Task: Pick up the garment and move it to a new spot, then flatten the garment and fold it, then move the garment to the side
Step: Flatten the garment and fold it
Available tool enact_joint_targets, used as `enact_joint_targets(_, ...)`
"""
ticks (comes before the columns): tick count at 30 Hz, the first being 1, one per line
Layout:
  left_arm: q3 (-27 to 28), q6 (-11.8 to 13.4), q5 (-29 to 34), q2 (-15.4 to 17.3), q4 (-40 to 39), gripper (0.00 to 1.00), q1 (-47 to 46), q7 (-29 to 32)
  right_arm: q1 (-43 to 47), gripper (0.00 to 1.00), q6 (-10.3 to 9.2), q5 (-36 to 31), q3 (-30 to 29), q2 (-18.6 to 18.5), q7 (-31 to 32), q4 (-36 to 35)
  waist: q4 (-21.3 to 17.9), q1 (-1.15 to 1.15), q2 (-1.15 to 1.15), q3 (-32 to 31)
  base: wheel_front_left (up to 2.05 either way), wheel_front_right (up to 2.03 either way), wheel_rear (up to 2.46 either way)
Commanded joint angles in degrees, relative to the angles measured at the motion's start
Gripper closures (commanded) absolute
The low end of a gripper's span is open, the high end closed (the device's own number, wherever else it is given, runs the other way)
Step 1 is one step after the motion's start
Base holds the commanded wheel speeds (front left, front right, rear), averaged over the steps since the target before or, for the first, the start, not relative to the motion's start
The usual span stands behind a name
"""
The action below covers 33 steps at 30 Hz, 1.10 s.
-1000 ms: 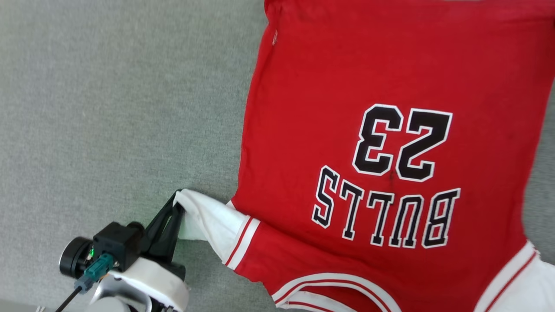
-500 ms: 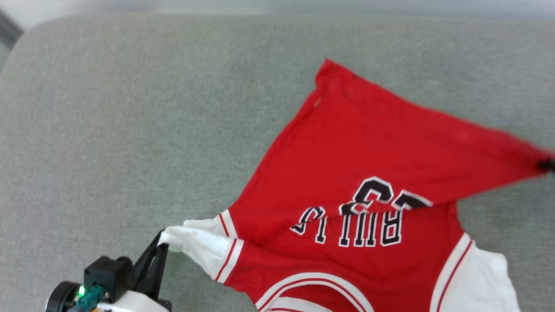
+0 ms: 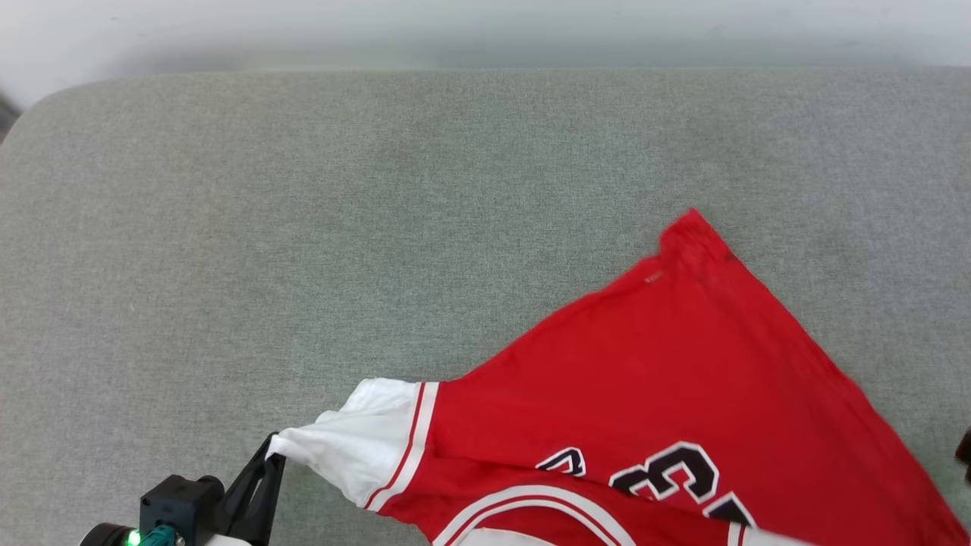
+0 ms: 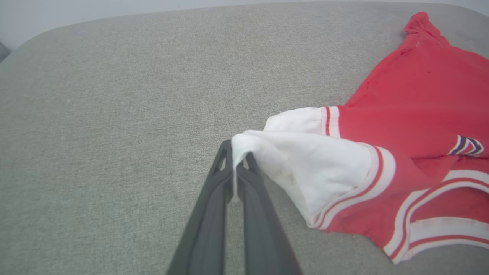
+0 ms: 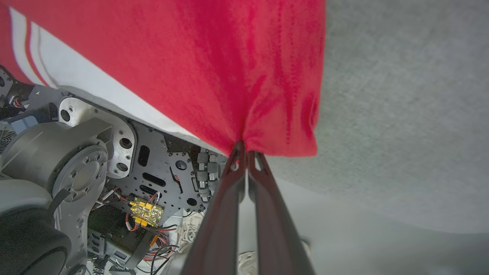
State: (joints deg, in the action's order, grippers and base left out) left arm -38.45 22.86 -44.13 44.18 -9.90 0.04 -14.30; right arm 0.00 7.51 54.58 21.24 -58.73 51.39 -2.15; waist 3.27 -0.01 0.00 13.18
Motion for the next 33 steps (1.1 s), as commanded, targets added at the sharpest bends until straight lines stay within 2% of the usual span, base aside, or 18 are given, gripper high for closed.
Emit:
enact_joint_targets(1,0.02,0.26,-0.13,-0.04,-0.08,1.0,0.6,0.01,2.45,1.0,-0.04,-0.98,-0.61,1.04,-0.79,0.36,0.0,0.01,0.0,0.1,0.0,0.0,0.0)
enact_joint_targets(7,-0.19,0.05,-0.01,0.16,0.35,1.0,0.16,0.27,5.93,1.0,-0.04,-3.25,-1.79,3.0,-1.98,-0.69,-0.15,0.01,0.0,0.39,0.0,0.0,0.0)
enact_joint_targets(8,-0.19,0.06,-0.08,0.15,0.43,1.0,0.11,0.31,5.57,0.88,-0.04,-3.39,-2.61,3.13,-1.94,-0.99,-0.24,0.01,0.0,0.31,0.0,0.0,0.0)
enact_joint_targets(9,-0.23,0.05,-0.07,0.21,0.52,1.0,0.05,0.4,4.97,0.56,-0.04,-3.6,-3.47,3.23,-1.81,-1.43,-0.32,0.01,0.0,0.19,0.0,0.0,0.0)
enact_joint_targets(10,-0.31,-0.02,-0.03,0.18,0.5,1.0,-0.07,0.46,4.06,0.0,-0.04,-3.9,-4.59,3.38,-2.22,-2.03,-0.37,0.01,0.0,0.07,0.0,0.0,0.0)
enact_joint_targets(17,-0.85,-0.04,0.43,-0.51,0.21,1.0,-1.1,0.8,-4.5,0.0,-0.04,-5.46,-10.56,2.89,-1.64,-8.4,0.12,0.01,0.0,-0.08,0.0,0.0,0.0)
enact_joint_targets(21,-1.14,-0.12,1.0,-0.67,-0.18,1.0,-2.19,1.24,-12.2,0.0,-0.04,-6.13,-10.44,1.52,1.27,-11.48,0.93,0.01,0.0,0.66,0.0,0.0,0.0)
enact_joint_targets(26,-1.82,-0.58,1.99,-1.15,-0.55,1.0,-4.14,1.88,-23.94,0.0,-0.04,-7.08,-5.47,0.68,7.53,-12.44,2.6,0.01,0.0,2.36,0.0,0.0,0.0)
enact_joint_targets(33,-2.78,-1.57,3.24,-2.75,-0.26,1.0,-7.09,1.93,-40.57,0.0,-0.04,-9.33,5.11,6.01,15.91,-6.19,4.64,0.01,0.0,6.25,0.0,0.0,0.0)
